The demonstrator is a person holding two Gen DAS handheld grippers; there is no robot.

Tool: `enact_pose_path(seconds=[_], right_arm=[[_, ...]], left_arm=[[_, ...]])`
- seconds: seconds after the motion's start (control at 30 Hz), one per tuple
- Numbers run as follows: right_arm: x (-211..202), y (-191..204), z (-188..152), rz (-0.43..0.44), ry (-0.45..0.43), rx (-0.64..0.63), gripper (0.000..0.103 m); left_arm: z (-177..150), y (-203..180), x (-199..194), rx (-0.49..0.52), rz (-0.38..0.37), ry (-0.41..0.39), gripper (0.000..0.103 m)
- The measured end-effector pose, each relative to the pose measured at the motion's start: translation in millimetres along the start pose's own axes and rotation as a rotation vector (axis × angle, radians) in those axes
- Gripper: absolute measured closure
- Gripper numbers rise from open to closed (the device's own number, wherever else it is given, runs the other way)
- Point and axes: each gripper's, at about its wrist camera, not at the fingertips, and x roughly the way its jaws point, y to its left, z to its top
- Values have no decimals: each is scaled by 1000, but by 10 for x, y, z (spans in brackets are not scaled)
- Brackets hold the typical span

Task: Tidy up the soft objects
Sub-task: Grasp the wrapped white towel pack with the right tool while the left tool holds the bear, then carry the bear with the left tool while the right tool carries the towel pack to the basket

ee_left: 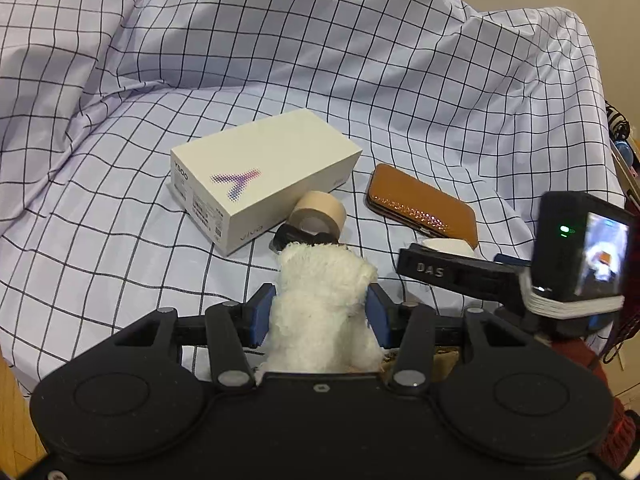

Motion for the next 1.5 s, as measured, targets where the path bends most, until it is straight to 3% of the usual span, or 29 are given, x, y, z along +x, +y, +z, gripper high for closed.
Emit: enact_pose_path(seconds=[0.13,0.23,0.43,0.73,1.1,1.5], right_arm=[[133,-20,2,35,71,8,25],[110,-25,8,57,70,19,41],[-86,-96,36,71,41,43,42],[-929,-380,-15,176,-78,108,42],[-1964,-637,-652,280,-172,136,42],[-2529,-705,-1321,325,-183,129,41]], left_arm=[[-15,6,25,-5,-1,9,55],[-30,-5,27,-8,1,10,55],[-56,-46,-47,-8,5,-5,55],[-187,-210,-393,20,11,-62,55],[-585,-371,-896,29,51,-115,54],[-1020,-507,-1182,15,59,-119,54]])
